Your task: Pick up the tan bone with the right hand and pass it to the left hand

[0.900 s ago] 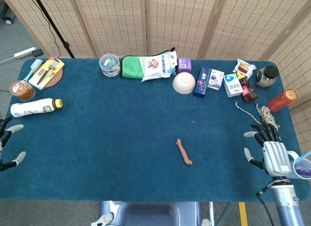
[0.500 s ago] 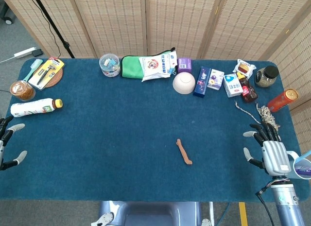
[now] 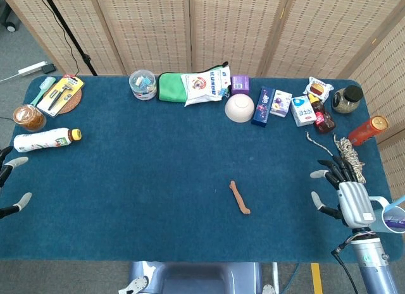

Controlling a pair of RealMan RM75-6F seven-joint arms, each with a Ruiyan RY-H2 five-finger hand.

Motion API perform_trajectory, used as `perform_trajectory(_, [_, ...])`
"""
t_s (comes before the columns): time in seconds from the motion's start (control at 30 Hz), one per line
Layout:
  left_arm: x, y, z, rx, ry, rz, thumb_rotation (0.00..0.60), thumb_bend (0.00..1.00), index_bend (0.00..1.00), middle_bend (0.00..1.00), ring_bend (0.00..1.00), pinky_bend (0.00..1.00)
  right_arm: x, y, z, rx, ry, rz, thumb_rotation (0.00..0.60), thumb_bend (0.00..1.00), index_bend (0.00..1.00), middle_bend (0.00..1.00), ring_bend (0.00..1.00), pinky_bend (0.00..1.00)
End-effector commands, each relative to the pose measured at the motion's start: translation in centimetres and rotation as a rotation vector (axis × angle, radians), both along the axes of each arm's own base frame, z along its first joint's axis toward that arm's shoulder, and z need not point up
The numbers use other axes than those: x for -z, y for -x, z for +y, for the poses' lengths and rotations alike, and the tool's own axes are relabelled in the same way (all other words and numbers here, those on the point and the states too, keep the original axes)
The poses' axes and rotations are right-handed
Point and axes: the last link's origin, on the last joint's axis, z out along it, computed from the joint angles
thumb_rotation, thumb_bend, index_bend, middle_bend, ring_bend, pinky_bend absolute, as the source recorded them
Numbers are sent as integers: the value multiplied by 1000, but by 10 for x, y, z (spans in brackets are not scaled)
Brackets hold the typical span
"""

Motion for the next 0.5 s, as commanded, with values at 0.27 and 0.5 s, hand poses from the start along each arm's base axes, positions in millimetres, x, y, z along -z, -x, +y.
perform_trajectory(0.27, [-3, -3, 6, 10, 1, 19, 600, 228, 233, 75, 42, 0, 15, -24, -9, -110, -161, -10, 600, 153, 367, 178, 32, 0])
perform_trajectory(0.5, [-3, -6, 9, 18, 4, 24, 600, 228, 234, 75, 42, 0, 27, -35, -16, -133, -218, 34, 600, 54, 318, 144, 17, 0])
